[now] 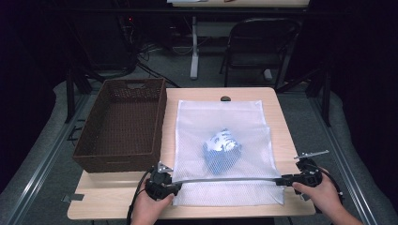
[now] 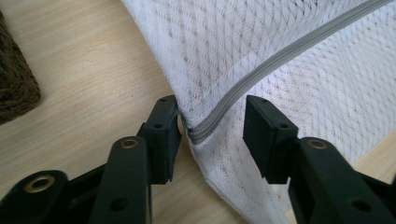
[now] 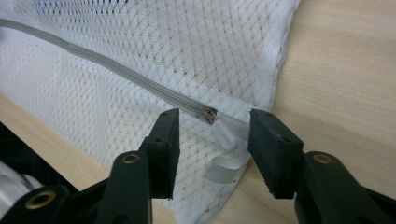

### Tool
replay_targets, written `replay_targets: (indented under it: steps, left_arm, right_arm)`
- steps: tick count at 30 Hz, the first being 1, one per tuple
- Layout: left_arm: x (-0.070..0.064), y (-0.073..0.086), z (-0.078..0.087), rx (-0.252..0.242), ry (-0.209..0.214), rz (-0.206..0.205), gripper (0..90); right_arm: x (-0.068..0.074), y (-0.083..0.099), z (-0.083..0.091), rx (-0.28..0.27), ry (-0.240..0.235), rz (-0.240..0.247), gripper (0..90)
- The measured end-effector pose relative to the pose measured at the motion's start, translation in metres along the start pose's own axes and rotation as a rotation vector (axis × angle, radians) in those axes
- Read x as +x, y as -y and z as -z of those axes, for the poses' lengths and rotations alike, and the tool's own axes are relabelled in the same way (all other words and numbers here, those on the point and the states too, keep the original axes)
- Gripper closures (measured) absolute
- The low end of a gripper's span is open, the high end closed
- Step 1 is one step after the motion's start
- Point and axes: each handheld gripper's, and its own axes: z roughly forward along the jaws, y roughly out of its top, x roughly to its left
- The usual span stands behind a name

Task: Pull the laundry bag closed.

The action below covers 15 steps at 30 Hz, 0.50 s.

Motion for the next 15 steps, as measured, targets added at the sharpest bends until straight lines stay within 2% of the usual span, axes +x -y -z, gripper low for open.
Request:
replay_targets:
  steps: [2, 5, 15]
  left_arm:
    - [0.0, 0.0, 0.0, -0.001, 0.003, 0.002, 53.4]
    - [0.001, -0.001, 0.003, -0.001, 0.008, 0.004, 51.5]
    - [0.005, -0.004, 0.014, -0.045, 0.009, 0.016, 50.0]
  right_arm:
    - [0.003, 0.0, 0.001, -0.012, 0.029, 0.035, 46.1]
    - [0.006, 0.001, 0.002, -0.017, 0.058, 0.067, 42.9]
    - [0.013, 0.0, 0.016, -0.06, 0.121, 0.167, 38.0]
